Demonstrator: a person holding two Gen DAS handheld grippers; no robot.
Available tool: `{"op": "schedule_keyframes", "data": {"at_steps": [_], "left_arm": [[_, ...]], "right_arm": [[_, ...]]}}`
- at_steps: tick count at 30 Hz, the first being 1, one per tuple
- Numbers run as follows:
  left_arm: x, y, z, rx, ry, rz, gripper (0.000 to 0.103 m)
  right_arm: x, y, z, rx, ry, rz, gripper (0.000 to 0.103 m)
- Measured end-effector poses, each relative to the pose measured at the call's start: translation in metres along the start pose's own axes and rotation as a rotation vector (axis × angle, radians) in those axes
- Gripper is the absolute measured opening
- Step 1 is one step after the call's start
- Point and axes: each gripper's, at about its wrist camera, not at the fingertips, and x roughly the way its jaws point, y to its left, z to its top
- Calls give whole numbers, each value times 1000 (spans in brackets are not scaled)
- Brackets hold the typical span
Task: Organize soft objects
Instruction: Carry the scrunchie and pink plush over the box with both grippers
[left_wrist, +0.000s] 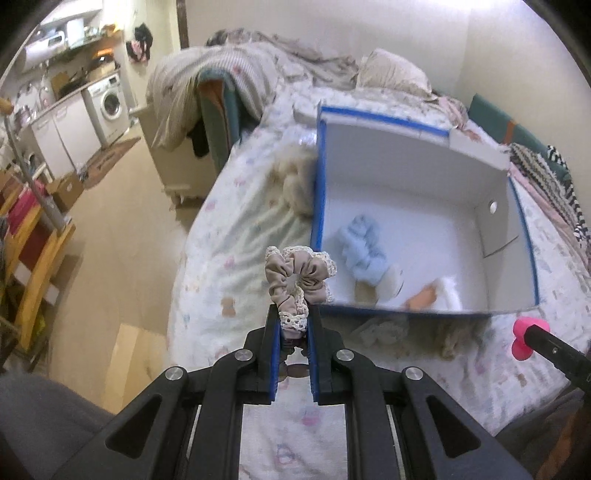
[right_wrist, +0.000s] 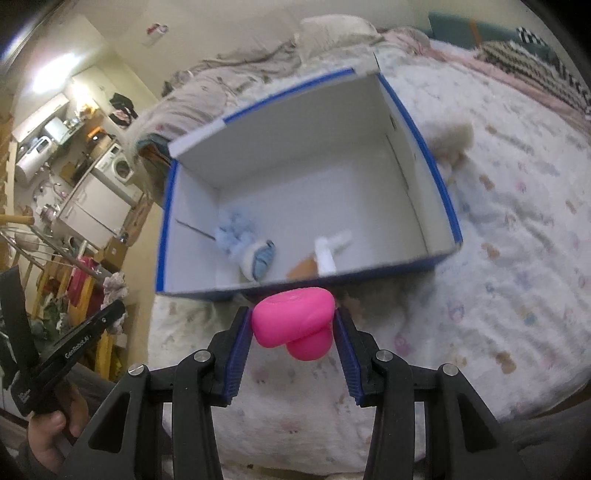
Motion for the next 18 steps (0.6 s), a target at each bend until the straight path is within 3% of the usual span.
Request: {"op": "schedule_keyframes", "data": {"at_steps": [12, 18], "left_arm": [[-10, -26, 73, 41, -107, -55, 12], [13, -41, 93, 44, -77, -82, 12]], "right_arm": [[5, 20, 59, -55, -57, 0, 47], [18, 18, 88, -56, -69, -4, 47]]}}
